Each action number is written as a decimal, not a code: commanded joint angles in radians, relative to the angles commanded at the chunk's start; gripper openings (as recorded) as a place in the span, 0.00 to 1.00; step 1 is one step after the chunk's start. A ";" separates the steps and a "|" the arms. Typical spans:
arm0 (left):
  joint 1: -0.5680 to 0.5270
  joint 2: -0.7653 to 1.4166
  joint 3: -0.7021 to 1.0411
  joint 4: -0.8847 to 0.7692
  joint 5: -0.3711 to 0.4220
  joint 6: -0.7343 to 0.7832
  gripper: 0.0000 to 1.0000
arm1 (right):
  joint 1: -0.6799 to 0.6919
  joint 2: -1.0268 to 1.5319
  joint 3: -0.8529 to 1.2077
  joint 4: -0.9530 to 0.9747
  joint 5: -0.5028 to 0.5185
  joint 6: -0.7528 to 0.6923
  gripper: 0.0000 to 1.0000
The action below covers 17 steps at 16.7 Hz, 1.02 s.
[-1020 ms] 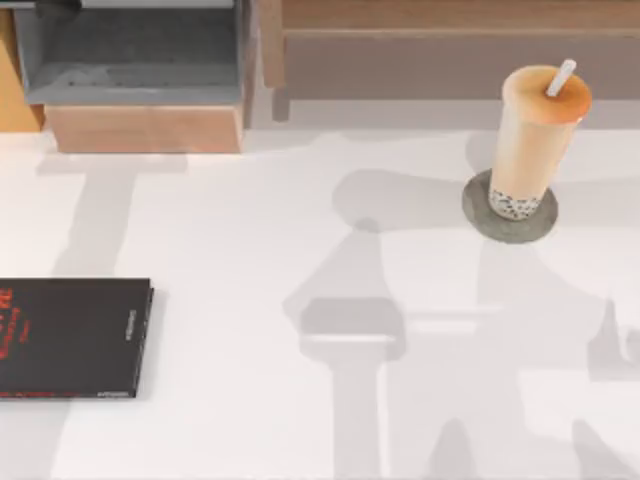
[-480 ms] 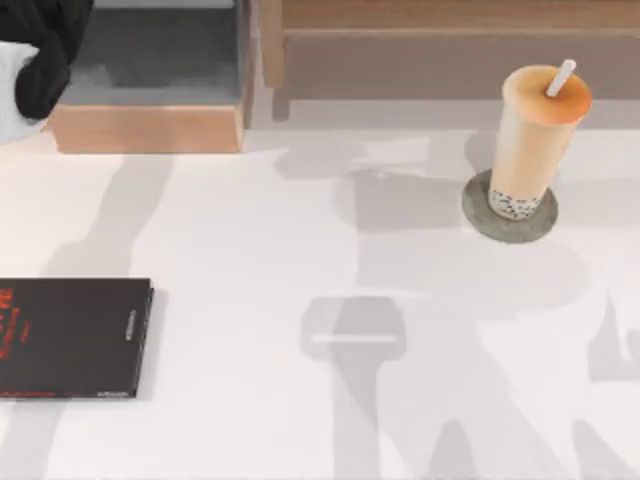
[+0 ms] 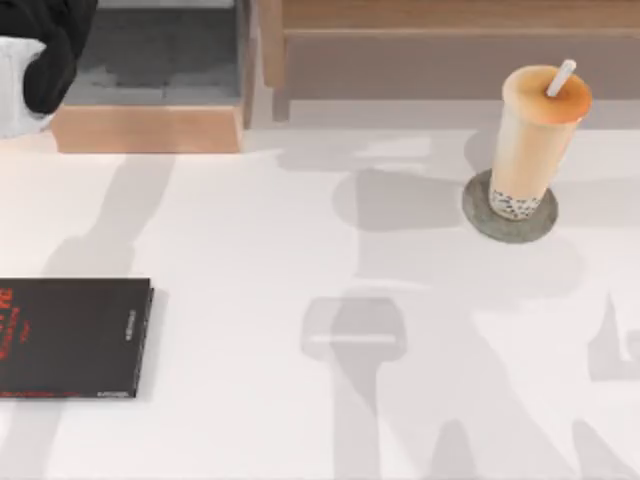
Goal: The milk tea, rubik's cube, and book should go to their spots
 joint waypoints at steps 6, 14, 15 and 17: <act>0.006 0.090 0.127 -0.036 0.009 0.000 1.00 | 0.000 0.000 0.000 0.000 0.000 0.000 1.00; 0.006 0.096 0.136 -0.039 0.009 -0.001 0.70 | 0.000 0.000 0.000 0.000 0.000 0.000 1.00; 0.006 0.096 0.136 -0.039 0.009 -0.001 0.62 | 0.000 0.000 0.000 0.000 0.000 0.000 1.00; 0.006 0.096 0.136 -0.039 0.009 -0.001 0.47 | 0.000 0.000 0.000 0.000 0.000 0.000 1.00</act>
